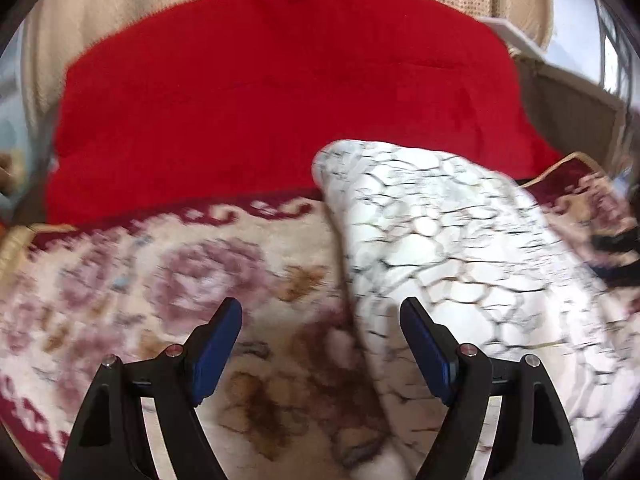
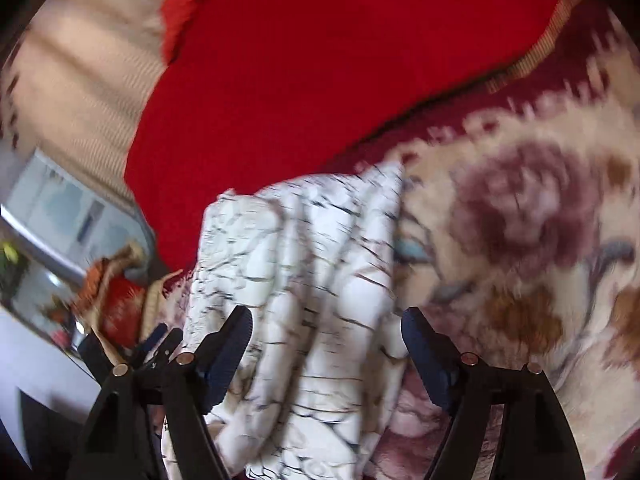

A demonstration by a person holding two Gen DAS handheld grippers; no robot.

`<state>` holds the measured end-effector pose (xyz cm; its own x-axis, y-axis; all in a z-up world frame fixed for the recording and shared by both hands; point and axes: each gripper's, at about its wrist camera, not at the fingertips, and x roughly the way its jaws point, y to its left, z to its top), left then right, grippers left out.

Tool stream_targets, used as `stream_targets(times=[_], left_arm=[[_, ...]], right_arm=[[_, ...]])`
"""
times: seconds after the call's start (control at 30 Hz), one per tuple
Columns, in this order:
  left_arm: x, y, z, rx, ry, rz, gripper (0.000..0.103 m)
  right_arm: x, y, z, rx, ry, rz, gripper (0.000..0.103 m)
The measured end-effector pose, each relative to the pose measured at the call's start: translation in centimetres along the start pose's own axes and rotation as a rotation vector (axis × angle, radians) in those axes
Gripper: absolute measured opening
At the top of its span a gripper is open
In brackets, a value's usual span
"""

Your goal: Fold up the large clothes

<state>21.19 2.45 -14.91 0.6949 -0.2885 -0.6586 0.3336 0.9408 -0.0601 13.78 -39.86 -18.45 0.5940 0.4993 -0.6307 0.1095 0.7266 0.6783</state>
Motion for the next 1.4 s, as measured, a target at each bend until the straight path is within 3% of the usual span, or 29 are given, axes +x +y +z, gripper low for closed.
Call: stream_targets(times=[0.13,0.37,0.53,0.63,0.77,0.9,1.1,1.17,1.23,1.3,1.33,1.4], left_arm=[[0.7,0.7,0.1,-0.077,0.077,-0.173,0.088],[3.2,0.9,-0.7,-0.185,0.204,-0.35,0.088],[4.1,1.1,-1.0,-0.236,0.237,-0.439,0.088],[4.8,1.1,-1.2,-0.261,0.258,-0.476,0.089],[5.4,0.5,-1.0,-0.28,0.268,-0.517,0.089],[5.8,-0.2,-0.6,-0.282,0.263,-0.511,0.093],[5.9,-0.6,-0.6,-0.294,0.245,-0.513,0.093],[5.8,-0.9,-0.5,-0.292,0.231,-0.509,0.092],[5.5,-1.2,-0.4,-0.284,0.219,-0.501,0.089],[5.3,-1.5,-0.2,-0.277,0.206,-0.493,0.084],[5.1,-1.6,-0.1,-0.274,0.2,-0.489,0.082],[4.7,-1.7,0.0,-0.27,0.192,-0.481,0.077]], right_arm=[[0.3,-2.6,0.3,0.088,0.023,0.048,0.08],[1.3,-3.8,0.1,0.113,0.054,0.141,0.08],[3.9,-2.9,-0.6,0.084,0.103,0.185,0.083],[4.7,-2.3,-0.6,0.063,0.094,0.227,0.092],[5.8,-1.1,-0.5,0.043,0.108,0.263,0.093],[7.4,0.5,0.4,0.026,0.125,0.308,0.094],[10.7,3.4,0.9,-0.018,0.139,0.268,0.098],[11.3,4.5,0.6,-0.053,0.132,0.216,0.094],[11.4,5.5,0.3,-0.097,0.127,0.161,0.083],[11.4,6.0,0.0,-0.098,0.117,0.169,0.059],[11.4,6.6,-0.1,-0.103,0.111,0.168,0.053],[11.2,7.9,-0.3,-0.141,0.094,0.134,0.049]])
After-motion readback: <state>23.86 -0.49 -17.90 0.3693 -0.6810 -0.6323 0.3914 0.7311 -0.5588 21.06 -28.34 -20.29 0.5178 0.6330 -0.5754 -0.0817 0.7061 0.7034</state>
